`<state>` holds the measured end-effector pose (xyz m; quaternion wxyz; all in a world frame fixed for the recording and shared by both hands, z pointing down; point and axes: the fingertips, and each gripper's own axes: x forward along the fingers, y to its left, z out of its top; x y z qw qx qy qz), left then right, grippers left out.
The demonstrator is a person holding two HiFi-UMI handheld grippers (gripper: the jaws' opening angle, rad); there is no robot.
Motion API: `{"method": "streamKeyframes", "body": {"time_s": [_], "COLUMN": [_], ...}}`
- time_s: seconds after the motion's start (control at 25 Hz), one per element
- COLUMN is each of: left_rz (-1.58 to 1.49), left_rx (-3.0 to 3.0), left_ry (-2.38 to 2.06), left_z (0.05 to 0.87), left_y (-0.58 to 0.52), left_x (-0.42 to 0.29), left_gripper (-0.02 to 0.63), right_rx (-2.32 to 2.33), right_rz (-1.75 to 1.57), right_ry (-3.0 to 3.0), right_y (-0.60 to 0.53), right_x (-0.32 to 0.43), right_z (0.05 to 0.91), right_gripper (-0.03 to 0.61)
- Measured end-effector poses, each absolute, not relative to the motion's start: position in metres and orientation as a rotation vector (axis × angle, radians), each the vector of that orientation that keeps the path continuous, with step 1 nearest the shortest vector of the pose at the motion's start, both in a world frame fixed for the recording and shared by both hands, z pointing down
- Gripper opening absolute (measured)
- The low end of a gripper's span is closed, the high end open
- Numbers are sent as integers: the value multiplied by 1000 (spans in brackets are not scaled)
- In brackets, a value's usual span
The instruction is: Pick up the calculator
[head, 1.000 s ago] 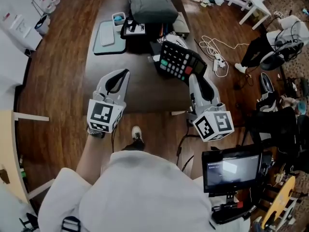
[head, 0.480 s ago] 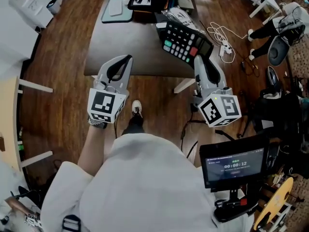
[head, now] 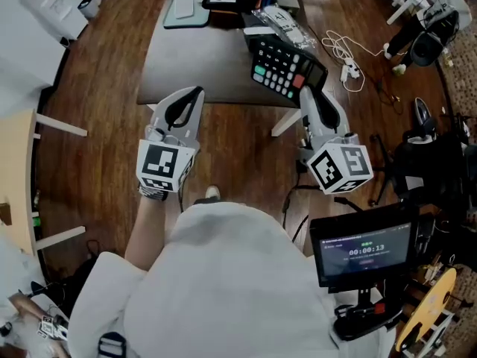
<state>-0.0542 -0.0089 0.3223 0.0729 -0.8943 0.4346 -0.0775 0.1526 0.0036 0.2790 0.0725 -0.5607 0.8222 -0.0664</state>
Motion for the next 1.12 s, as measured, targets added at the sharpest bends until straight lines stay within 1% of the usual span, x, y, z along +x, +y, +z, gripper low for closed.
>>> {"method": "streamKeyframes", "body": {"time_s": [0.56, 1.12], "left_rz": [-203, -189], "left_rx": [-2679, -2695], "left_ry": [1233, 1232], "left_z": [313, 311], "left_y": [-10, 23], "left_x": [-89, -88], "left_gripper": [6, 7], "right_rx": [-1697, -1702], "right_rz": [-158, -122], "right_ry": [2423, 2433], "right_y": [10, 49], "right_x": [106, 102], "right_z": [271, 262], "right_gripper": [52, 52]}}
